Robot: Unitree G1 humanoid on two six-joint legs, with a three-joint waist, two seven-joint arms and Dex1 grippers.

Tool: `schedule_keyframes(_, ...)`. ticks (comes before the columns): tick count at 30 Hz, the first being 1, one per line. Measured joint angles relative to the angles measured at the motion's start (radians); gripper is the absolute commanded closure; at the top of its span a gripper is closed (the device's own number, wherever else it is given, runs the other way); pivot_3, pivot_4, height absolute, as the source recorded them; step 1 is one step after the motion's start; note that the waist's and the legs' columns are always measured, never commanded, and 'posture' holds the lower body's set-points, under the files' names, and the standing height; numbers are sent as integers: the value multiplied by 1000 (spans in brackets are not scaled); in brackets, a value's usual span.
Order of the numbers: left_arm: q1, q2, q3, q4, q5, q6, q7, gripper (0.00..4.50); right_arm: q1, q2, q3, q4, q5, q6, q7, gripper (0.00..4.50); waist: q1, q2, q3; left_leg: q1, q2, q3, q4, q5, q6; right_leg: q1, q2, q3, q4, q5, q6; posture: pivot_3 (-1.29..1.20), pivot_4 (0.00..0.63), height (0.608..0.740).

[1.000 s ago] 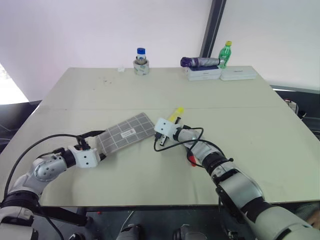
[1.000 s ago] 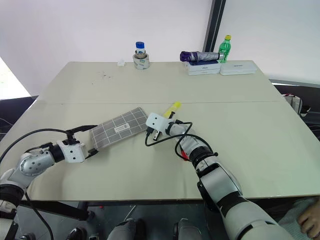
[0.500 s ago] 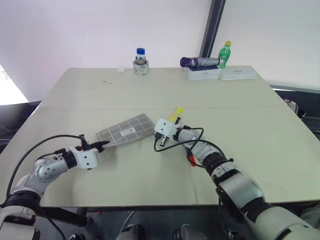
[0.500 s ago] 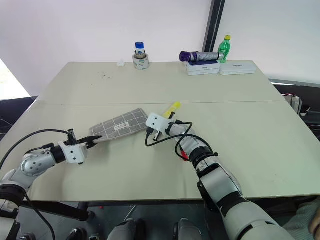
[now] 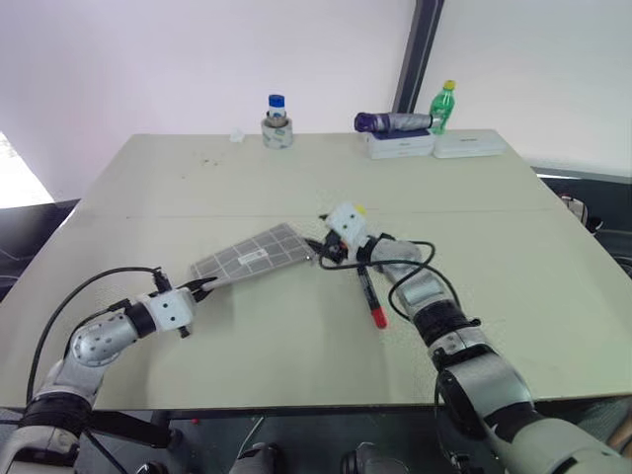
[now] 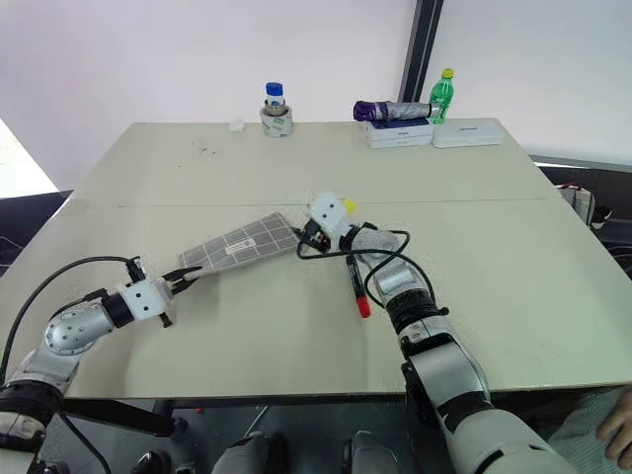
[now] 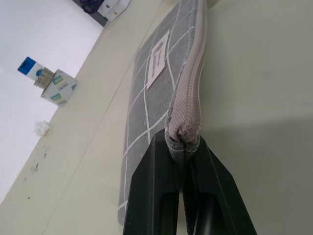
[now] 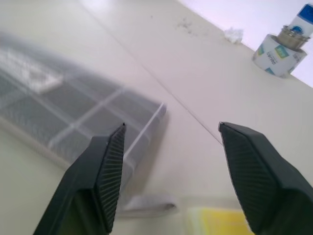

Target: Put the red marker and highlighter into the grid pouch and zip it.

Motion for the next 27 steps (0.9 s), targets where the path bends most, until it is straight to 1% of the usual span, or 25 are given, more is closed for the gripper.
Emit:
schedule_keyframes(3,37,-1,17,-63,-16,40,1,4500,120,-36,-8,-185,63,154,70,1676,1,0,0,0,0,0,0,0,0,0,0,0,0,0,0,0,150,737)
schedule_keyframes(7,61,-15,43,-135,-39,100,4,4500,214,-33,24,-278,66,272,61,1676,-5,0,0,0,0,0,0,0,0,0,0,0,2,0,0,0,150,737)
schedule_keyframes(10,78,-17,60,-204,-61,143,2,4500,222,-37,37,-305,52,263,38,1676,-5,0,0,0,0,0,0,0,0,-1,0,0,1,0,0,0,150,737)
schedule_keyframes(14,98,-10,96,-283,-90,195,-4,4500,219,-33,46,-304,28,181,0,1676,-4,0,0,0,0,0,0,0,0,-1,0,0,1,0,0,0,150,737)
schedule_keyframes(20,103,5,150,-349,-114,241,-10,4500,199,25,30,-256,49,164,-30,1676,-3,0,0,0,0,0,0,0,0,0,0,0,1,0,0,0,150,737)
schedule_keyframes(24,104,5,157,-362,-126,256,-25,4500,191,87,15,-215,93,178,-38,1676,-4,0,0,0,0,0,0,0,0,0,0,0,1,0,0,0,150,737)
schedule_keyframes(25,104,4,157,-366,-126,256,-28,4500,181,98,11,-201,107,185,-39,1915,-4,0,0,0,0,0,0,0,0,0,0,0,1,0,0,0,150,737)
schedule_keyframes(27,104,4,157,-369,-125,256,-29,4500,163,119,-8,-189,131,198,-40,2554,-3,0,0,0,0,0,0,0,0,0,0,0,1,0,0,0,150,737)
